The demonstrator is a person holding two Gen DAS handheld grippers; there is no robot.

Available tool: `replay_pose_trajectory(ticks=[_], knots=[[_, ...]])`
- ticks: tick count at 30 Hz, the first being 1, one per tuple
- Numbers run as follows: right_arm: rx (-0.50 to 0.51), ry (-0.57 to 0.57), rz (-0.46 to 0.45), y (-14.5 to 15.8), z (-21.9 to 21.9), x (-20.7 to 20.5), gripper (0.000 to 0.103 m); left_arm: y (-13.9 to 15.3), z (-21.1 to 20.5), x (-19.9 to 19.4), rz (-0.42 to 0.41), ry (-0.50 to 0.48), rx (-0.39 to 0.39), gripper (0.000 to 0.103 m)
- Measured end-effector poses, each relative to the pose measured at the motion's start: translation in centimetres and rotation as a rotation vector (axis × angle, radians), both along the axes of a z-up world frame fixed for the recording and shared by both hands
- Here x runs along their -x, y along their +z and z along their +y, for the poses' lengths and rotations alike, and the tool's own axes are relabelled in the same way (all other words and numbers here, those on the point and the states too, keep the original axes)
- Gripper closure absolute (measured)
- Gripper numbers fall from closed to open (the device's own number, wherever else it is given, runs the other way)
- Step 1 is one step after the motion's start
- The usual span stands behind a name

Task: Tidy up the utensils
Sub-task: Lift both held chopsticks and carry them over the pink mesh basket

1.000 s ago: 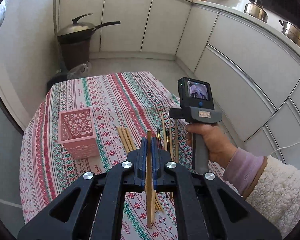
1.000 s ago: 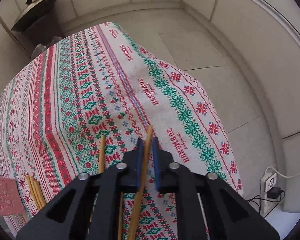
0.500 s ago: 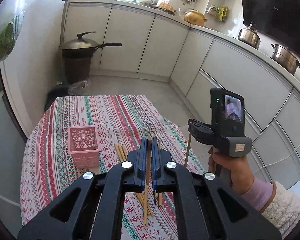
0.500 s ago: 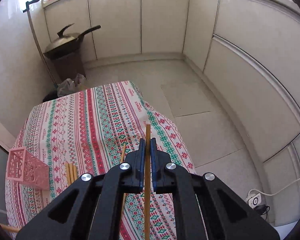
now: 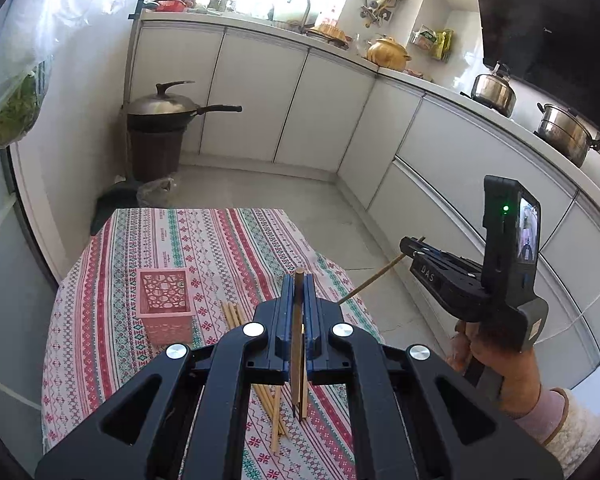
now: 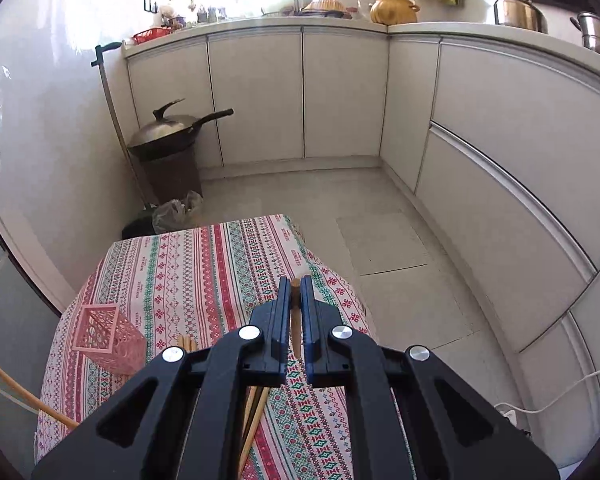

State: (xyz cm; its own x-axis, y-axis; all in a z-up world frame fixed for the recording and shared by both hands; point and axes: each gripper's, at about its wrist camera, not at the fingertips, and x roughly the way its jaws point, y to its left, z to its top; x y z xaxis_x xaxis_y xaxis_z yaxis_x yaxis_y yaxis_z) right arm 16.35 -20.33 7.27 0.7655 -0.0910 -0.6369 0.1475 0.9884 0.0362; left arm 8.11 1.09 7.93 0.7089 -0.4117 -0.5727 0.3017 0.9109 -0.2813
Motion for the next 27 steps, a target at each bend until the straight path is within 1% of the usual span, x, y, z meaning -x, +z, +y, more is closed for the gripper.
replay_pose_trajectory(ticks=[6,10,15,20,23,27], knots=[[0.018,0.009,-0.056,1.8,0.9,0.7,0.098,0.9,1.0,-0.1,-0.011,0.037,0.009,0.099],[-0.004,0.018,-0.077,2.9,1.4,0.8,0.098,2.4,1.9,-0.3,-0.042,0.07,0.02,0.099],[-0.053,0.03,-0.106,4.5,1.9,0.3,0.097,5.0,4.0,-1.1,-0.095,0.142,0.056,0.099],[-0.096,0.053,-0.146,6.4,3.2,-0.4,0.097,7.3,6.4,-2.4,-0.152,0.239,0.054,0.099],[-0.109,0.067,-0.159,7.0,4.2,-1.0,0.097,8.0,7.5,-3.4,-0.167,0.28,0.056,0.099],[-0.111,0.081,-0.16,7.4,5.6,-2.0,0.097,8.0,8.6,-4.3,-0.182,0.323,0.049,0.099]])
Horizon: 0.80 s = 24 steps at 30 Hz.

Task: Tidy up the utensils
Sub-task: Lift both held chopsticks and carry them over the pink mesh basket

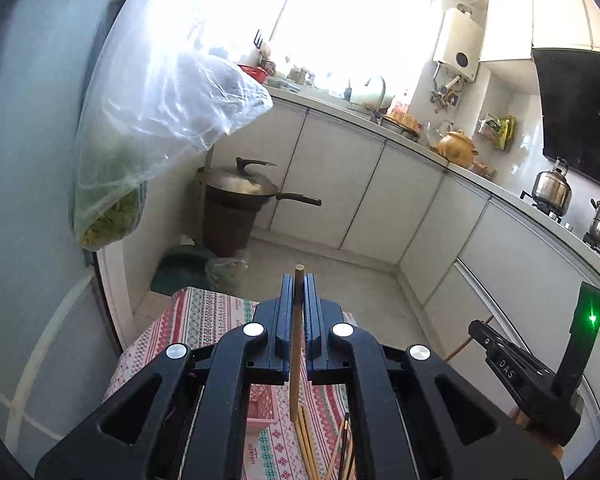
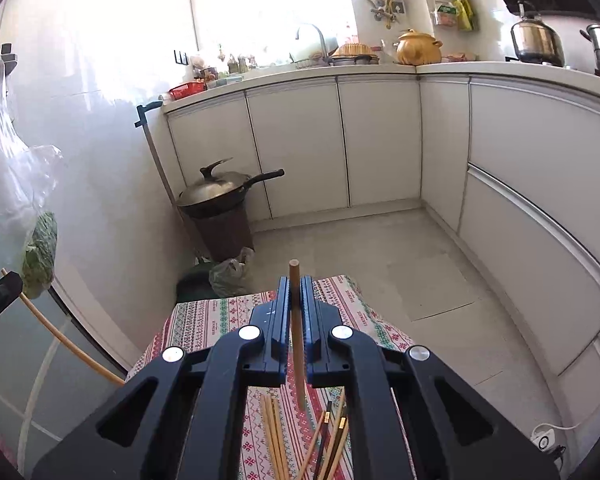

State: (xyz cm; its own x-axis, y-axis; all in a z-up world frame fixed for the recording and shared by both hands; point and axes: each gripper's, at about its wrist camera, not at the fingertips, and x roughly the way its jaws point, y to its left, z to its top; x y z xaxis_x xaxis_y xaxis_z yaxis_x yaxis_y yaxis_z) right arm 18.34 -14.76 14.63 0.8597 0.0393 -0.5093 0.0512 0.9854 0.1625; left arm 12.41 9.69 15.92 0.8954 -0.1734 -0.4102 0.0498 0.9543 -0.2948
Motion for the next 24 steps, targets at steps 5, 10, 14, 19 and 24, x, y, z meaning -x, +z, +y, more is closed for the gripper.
replay_pose_trajectory(ticks=[5,10,14,19,24], knots=[[-0.031,0.015,0.001,0.1,0.8,-1.0,0.097,-0.8,1.2,-1.2,0.01,0.029,0.008,0.099],[-0.084,0.046,-0.013,0.6,1.6,-1.1,0.097,-1.9,1.6,-2.5,0.027,0.057,-0.007,0.099],[-0.123,0.075,-0.014,0.8,2.2,-1.4,0.097,-3.2,1.4,-3.5,0.051,0.071,-0.032,0.099],[-0.165,0.101,-0.018,0.8,2.9,-1.5,0.097,-4.6,1.4,-4.3,0.063,0.081,-0.054,0.098],[-0.215,0.136,-0.012,0.8,3.8,-1.7,0.097,-6.3,1.5,-5.2,0.095,0.061,-0.04,0.061]])
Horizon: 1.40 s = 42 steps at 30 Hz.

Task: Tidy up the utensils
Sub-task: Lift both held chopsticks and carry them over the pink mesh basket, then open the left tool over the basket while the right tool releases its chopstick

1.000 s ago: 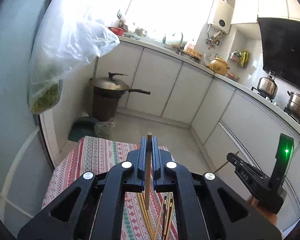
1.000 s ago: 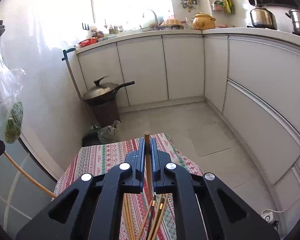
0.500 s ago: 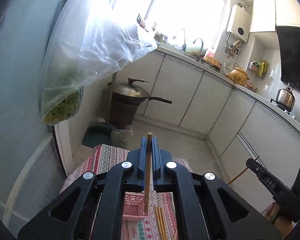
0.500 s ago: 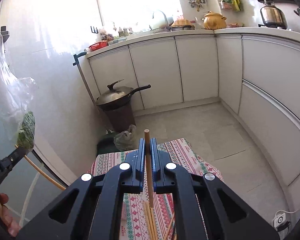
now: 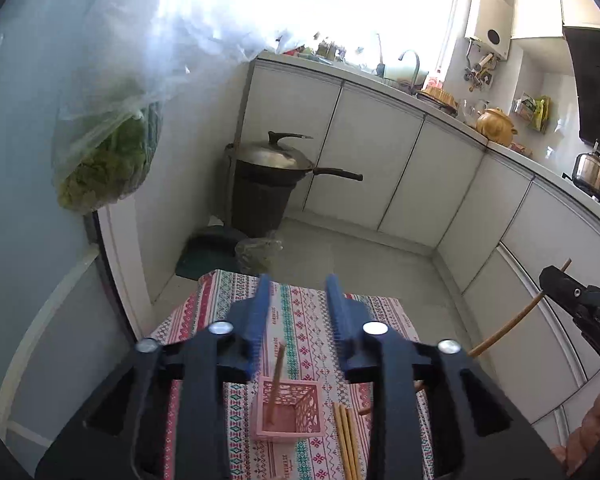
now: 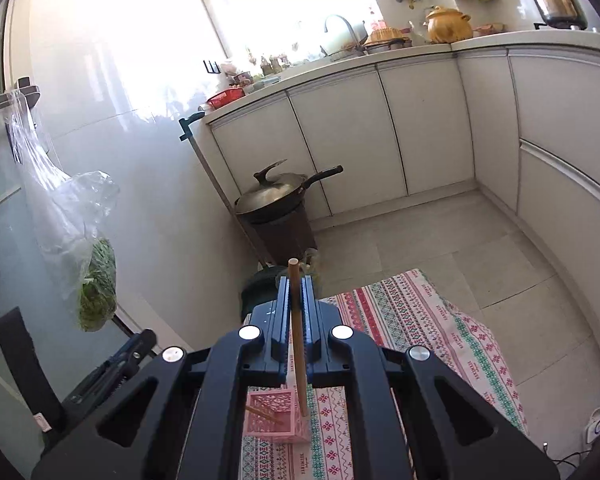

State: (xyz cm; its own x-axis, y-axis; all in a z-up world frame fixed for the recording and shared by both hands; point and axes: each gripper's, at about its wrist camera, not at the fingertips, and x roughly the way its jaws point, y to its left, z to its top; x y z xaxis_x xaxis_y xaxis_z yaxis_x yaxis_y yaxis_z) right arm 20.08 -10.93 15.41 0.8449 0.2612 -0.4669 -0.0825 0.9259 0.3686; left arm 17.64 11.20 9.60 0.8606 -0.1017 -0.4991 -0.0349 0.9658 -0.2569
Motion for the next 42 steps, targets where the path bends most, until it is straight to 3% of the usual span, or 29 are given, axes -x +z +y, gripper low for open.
replay_pose_trajectory(ticks=[1,9,19,22,26,37,42], knots=[[-0.002,0.006,-0.002,0.0,0.3,0.0,0.097,0.1,0.3,0.2,-0.005,0.003,0.012,0.056],[0.001,0.04,0.011,-1.0,3.0,-1.0,0.097,1.7,2.5,2.1,-0.057,0.066,0.041,0.056],[0.004,0.059,0.096,-5.9,6.4,-4.3,0.094,0.3,3.2,1.7,-0.004,0.07,0.026,0.053],[0.075,0.043,0.079,-6.0,7.2,-3.9,0.088,0.8,2.8,2.2,-0.024,0.072,-0.004,0.052],[0.142,0.004,0.038,-5.5,7.1,-2.6,0.065,1.4,2.0,3.0,-0.056,0.083,-0.03,0.037],[0.271,-0.067,0.016,-5.4,5.5,-0.2,0.042,1.7,-1.1,4.1,-0.067,0.088,-0.125,0.029],[0.309,-0.097,0.01,-5.3,4.4,1.0,0.031,1.2,-1.9,4.6,-0.069,0.096,-0.16,0.018]])
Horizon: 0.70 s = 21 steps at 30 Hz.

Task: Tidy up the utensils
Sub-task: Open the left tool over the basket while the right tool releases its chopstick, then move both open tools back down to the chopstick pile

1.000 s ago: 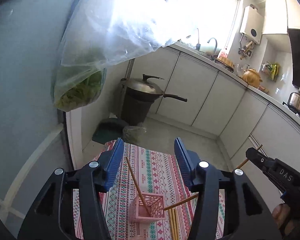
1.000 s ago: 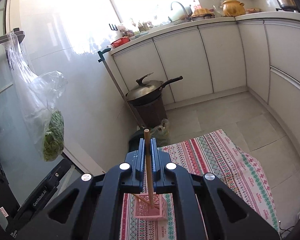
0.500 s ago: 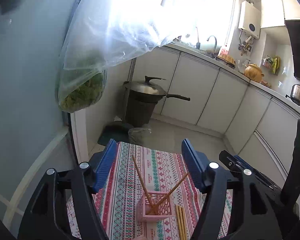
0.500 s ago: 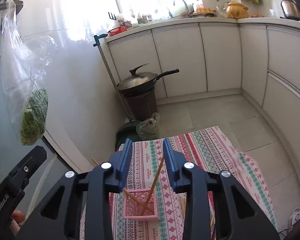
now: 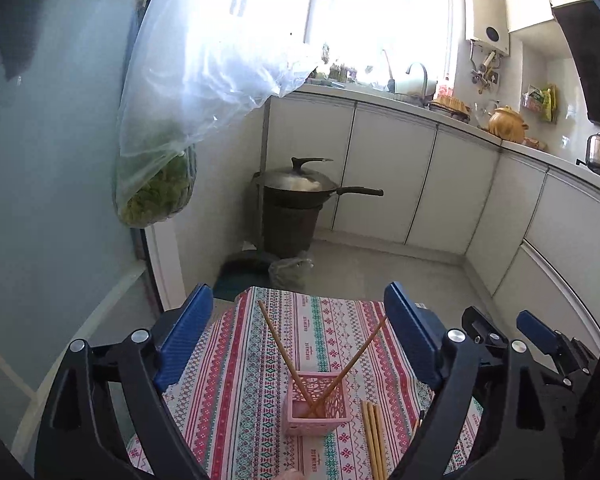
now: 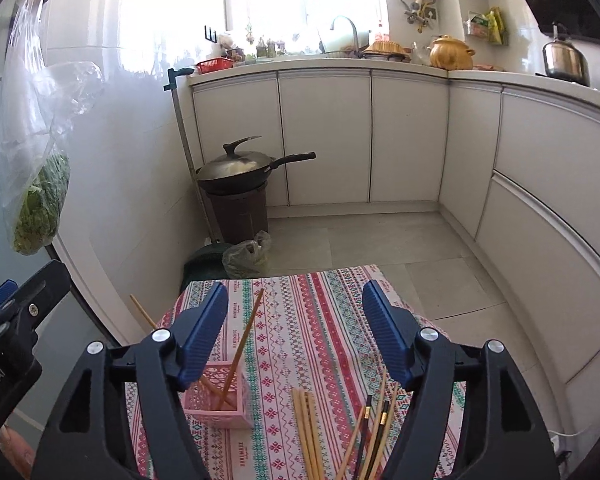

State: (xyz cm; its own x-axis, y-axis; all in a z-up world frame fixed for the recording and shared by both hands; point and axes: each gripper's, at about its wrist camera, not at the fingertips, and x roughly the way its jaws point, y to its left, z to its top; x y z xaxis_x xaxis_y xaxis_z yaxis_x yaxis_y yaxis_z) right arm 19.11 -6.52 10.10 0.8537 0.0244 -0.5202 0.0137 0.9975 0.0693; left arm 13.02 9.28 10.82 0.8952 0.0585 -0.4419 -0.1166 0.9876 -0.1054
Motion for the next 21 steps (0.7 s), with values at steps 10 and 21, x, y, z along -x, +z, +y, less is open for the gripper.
replay_pose_trajectory(ticks=[10,21], knots=[[0.043,-0.08,0.038,-1.2,-3.5,1.3,0.016,-1.5,-1.9,0.7,0.038,0.005,-0.046,0.007],[0.033,-0.151,0.118,-3.3,-9.2,2.7,0.007,-5.1,-5.4,1.1,0.164,-0.077,-0.049,0.007]])
